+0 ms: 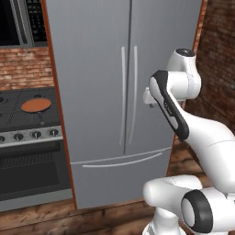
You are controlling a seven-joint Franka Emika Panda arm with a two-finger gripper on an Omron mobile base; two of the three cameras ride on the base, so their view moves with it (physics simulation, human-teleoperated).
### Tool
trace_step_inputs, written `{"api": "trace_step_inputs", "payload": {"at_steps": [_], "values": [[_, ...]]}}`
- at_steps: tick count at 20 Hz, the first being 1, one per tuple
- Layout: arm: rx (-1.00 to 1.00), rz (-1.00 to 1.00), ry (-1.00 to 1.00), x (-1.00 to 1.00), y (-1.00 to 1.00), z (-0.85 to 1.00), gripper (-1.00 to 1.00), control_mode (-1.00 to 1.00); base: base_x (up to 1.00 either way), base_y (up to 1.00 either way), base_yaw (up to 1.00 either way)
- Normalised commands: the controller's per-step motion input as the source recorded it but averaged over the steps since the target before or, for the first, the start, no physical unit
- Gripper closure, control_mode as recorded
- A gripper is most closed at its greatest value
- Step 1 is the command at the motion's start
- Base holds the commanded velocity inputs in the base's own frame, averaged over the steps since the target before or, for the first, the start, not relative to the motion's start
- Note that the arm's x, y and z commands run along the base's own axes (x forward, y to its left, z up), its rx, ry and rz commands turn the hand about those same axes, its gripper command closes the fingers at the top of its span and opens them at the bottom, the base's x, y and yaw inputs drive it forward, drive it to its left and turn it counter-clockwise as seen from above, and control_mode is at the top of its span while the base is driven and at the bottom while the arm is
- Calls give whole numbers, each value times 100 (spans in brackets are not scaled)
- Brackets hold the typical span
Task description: Retrieve the fish from the fridge and place it on the saucepan with marinade on the stove.
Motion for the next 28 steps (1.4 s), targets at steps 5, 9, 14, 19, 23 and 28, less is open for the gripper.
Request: {"api": "trace_step_inputs", "payload": {"at_steps": [5, 9, 14, 19, 23, 28], "values": [[0, 6, -40, 0, -27, 0, -100, -100, 0, 0, 0], [0, 11, -47, 0, -12, 0, -100, -100, 0, 0, 0], [0, 11, -41, 4, -4, 0, -100, -100, 0, 0, 0], [2, 4, -20, 31, 0, 9, -100, -100, 0, 0, 0], [1, 0, -1, 32, 0, 51, -100, -100, 0, 0, 0], [0, 0, 2, 25, 0, 60, -100, -100, 0, 0, 0]]}}
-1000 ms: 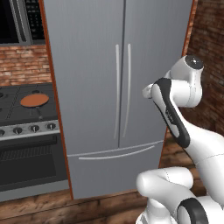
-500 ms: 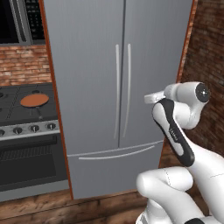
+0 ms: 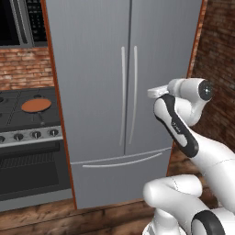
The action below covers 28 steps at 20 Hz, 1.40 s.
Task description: Retrieve the fish from the fridge and place it on the saucepan with marinade on the stove.
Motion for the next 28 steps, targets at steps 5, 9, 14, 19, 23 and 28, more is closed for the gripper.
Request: {"api": "trace_step_inputs", "payload": {"at_steps": [5, 9, 14, 19, 23, 28], "values": [[0, 0, 3, 30, 0, 55, -100, -100, 0, 0, 0], [0, 0, 1, 20, 0, 37, -100, -100, 0, 0, 0], [0, -1, 0, 40, 1, 18, -100, -100, 0, 0, 0], [0, -2, 0, 38, 0, 10, -100, -100, 0, 0, 0], [0, -5, 0, 41, 7, 9, -100, -100, 0, 0, 0], [0, -4, 0, 51, 12, 11, -100, -100, 0, 0, 0]]}}
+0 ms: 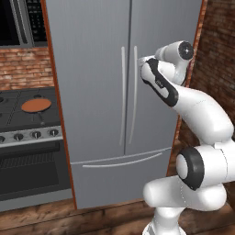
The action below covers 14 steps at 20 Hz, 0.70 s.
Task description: Retrieve the fish from the fridge and place it on the saucepan with marinade on the stove.
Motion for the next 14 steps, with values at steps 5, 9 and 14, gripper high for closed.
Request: {"api": "trace_step_inputs", "payload": {"at_steps": [5, 9, 14], "values": [[0, 0, 2, 43, 17, 7, -100, -100, 0, 0, 0], [0, 0, 1, 44, 10, 8, -100, -100, 0, 0, 0], [0, 0, 2, 46, 2, 10, -100, -100, 0, 0, 0]]}}
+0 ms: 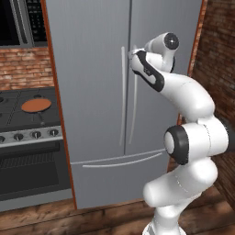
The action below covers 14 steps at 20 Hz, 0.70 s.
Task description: Retrieve the fish from the fridge and place it on the saucepan with marinade on the stove.
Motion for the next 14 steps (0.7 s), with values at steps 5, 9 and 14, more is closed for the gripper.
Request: {"api": "trace_step_inputs", "payload": {"at_steps": [5, 9, 14], "values": [[0, -2, 3, 38, 0, 0, -100, -100, 0, 0, 0], [0, -4, 5, 18, 0, 1, -100, -100, 0, 0, 0], [0, -6, 18, 0, 4, 3, -100, -100, 0, 0, 0]]}}
